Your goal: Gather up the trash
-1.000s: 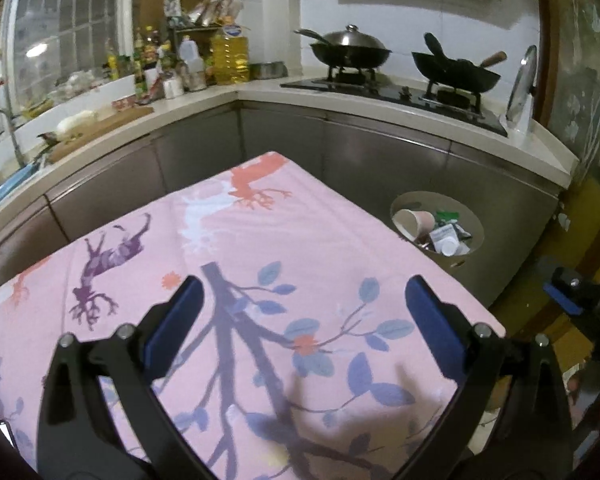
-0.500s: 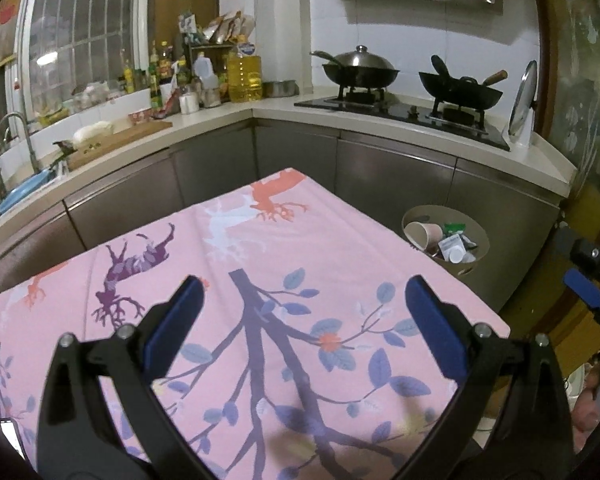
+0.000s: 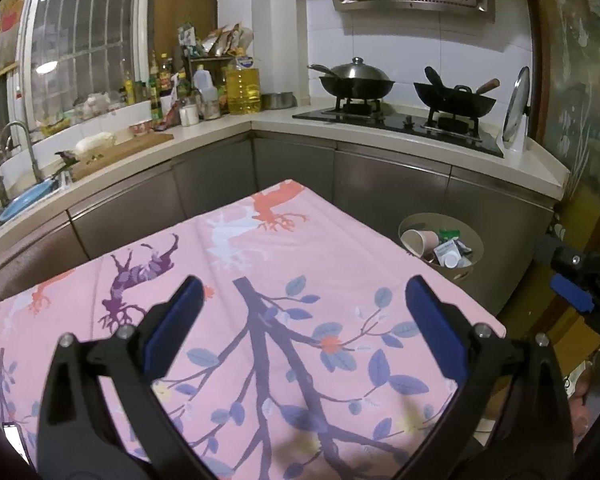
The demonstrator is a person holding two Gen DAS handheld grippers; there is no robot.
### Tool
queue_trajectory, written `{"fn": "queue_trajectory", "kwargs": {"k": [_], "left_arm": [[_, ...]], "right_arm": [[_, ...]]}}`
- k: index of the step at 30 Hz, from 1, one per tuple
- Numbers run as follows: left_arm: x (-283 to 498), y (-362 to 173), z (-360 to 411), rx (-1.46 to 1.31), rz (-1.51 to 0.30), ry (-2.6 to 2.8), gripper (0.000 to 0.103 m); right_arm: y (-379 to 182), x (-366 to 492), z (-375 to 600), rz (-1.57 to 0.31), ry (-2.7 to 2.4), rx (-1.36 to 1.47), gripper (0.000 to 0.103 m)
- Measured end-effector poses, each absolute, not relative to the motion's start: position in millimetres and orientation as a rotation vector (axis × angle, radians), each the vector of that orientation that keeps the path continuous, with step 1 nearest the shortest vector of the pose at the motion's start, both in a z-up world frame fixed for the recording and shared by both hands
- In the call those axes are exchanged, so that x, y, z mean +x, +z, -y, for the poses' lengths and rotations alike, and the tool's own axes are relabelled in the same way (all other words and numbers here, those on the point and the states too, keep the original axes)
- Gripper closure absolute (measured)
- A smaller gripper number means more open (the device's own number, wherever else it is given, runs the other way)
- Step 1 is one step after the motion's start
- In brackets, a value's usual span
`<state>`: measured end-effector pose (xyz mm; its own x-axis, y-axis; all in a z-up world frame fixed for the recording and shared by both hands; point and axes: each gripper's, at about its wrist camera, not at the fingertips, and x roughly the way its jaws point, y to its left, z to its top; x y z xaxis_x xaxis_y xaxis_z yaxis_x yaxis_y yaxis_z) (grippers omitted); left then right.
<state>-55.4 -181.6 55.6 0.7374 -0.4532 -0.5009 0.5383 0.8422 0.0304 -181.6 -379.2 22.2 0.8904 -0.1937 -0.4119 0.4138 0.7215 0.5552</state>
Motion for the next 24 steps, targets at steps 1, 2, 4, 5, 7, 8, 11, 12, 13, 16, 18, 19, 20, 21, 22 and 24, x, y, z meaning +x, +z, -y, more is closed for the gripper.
{"fn": "queue_trajectory", "kwargs": {"k": [1, 2, 4, 5, 7, 8, 11, 12, 13, 16, 18, 19, 20, 21, 22, 24], "left_arm": [[-55.4, 55.6, 181.4, 0.176, -0.503, -0.547, 0.006], [-55.7, 55.5, 181.6, 0.179, -0.503, -0.544, 0.006], [-56.2, 55.4, 181.4, 0.185, -0.5, -0.537, 0.006], [-56.8, 55.4, 181.2, 0.19, -0.498, -0.533, 0.006], [-58.7, 55.8, 180.2, 0.194, -0.494, -0.531, 0.006], [-58.8, 56.0, 179.6, 0.195, -0.492, -0.531, 0.006], [-60.0, 57.3, 179.0, 0.199, -0.486, -0.526, 0.006], [-60.4, 58.1, 178.9, 0.201, -0.482, -0.522, 0.006], [-61.3, 59.0, 178.9, 0.205, -0.475, -0.515, 0.006], [-63.3, 60.9, 179.7, 0.214, -0.464, -0.503, 0.006], [-65.0, 61.9, 180.5, 0.217, -0.457, -0.501, 0.006], [-65.6, 62.2, 180.7, 0.221, -0.456, -0.492, 0.006], [-65.7, 62.2, 181.1, 0.227, -0.453, -0.484, 0.006], [-66.3, 62.6, 181.8, 0.231, -0.449, -0.479, 0.006], [-66.8, 62.6, 182.0, 0.234, -0.445, -0.475, 0.006], [-67.0, 62.4, 181.7, 0.236, -0.441, -0.47, 0.006]], "right_arm": [[22.2, -181.8, 379.1, -0.337, -0.344, 0.687, 0.012], [22.3, -181.8, 378.7, -0.336, -0.344, 0.686, 0.012], [22.3, -181.6, 379.1, -0.336, -0.343, 0.688, 0.012], [22.5, -181.8, 378.5, -0.336, -0.343, 0.689, 0.012], [22.2, -181.2, 378.9, -0.338, -0.343, 0.687, 0.012], [22.1, -181.1, 379.0, -0.34, -0.342, 0.688, 0.012], [22.1, -182.0, 378.4, -0.339, -0.343, 0.696, 0.012], [21.8, -181.9, 378.8, -0.34, -0.341, 0.696, 0.012], [21.6, -182.0, 378.7, -0.341, -0.341, 0.695, 0.012], [20.5, -182.2, 376.2, -0.345, -0.337, 0.699, 0.012], [19.9, -182.8, 374.2, -0.347, -0.335, 0.701, 0.012], [19.1, -183.9, 373.7, -0.347, -0.335, 0.702, 0.012], [19.4, -184.4, 372.4, -0.346, -0.336, 0.701, 0.012], [19.3, -183.8, 373.7, -0.346, -0.337, 0.701, 0.012], [18.9, -184.4, 373.3, -0.345, -0.339, 0.701, 0.012], [18.3, -185.0, 371.5, -0.344, -0.343, 0.701, 0.012]]}}
